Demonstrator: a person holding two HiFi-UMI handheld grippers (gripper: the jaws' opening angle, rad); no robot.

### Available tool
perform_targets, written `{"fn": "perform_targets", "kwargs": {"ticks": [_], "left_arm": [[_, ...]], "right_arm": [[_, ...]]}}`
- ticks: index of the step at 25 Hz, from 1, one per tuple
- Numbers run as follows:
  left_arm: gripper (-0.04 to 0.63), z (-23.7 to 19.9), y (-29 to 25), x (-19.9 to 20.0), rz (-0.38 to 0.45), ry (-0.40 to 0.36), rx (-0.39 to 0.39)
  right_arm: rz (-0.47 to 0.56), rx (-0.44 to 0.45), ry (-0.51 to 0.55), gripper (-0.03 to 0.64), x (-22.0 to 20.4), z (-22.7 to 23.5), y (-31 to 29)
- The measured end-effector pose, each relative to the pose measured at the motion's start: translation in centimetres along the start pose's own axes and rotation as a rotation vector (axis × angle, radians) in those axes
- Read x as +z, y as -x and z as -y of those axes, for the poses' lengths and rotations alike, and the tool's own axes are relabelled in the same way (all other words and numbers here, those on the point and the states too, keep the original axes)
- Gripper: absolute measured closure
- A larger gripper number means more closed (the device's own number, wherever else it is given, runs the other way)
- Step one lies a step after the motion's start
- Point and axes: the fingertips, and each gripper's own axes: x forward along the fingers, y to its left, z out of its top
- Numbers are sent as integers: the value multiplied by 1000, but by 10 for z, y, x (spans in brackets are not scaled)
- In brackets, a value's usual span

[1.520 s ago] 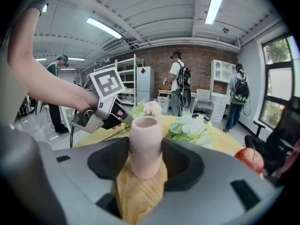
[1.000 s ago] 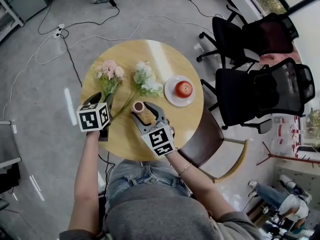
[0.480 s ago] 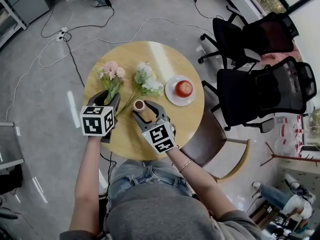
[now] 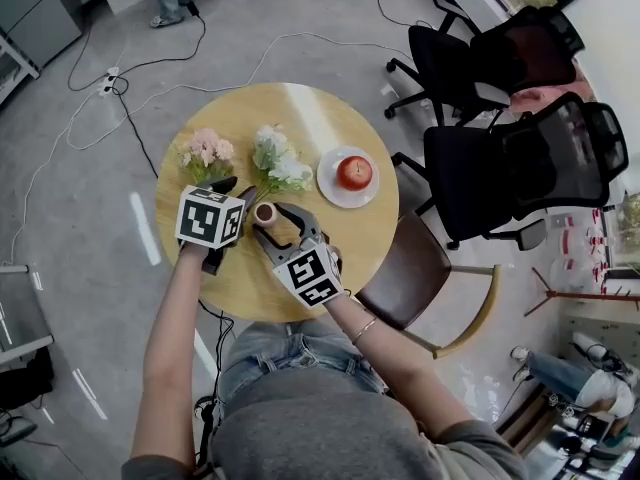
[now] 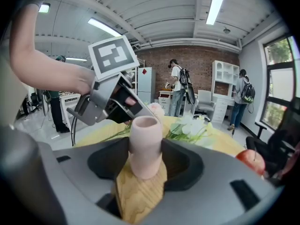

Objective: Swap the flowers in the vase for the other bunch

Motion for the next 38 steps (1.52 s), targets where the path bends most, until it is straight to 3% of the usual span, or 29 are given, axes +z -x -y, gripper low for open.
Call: {"fn": "perform_targets", "kwargs": {"ticks": [11, 19, 27, 33, 38], "left_arm": [[413, -2, -34, -1, -111, -56, -103], [417, 5, -60, -7, -178, -19, -227], [526, 10, -77, -23, -304, -87, -285], [563, 11, -76, -17, -267, -83, -293], [569, 10, -68, -4, -194, -90, -244]], "right_arm": [[-1, 24, 6, 388, 3, -2, -3], [-7, 35, 9, 388, 2, -1, -5], [-1, 33, -2, 388, 3, 2, -6], [1, 37, 4, 388, 4, 4, -8], [0, 38, 5, 388, 1, 4, -6]]}}
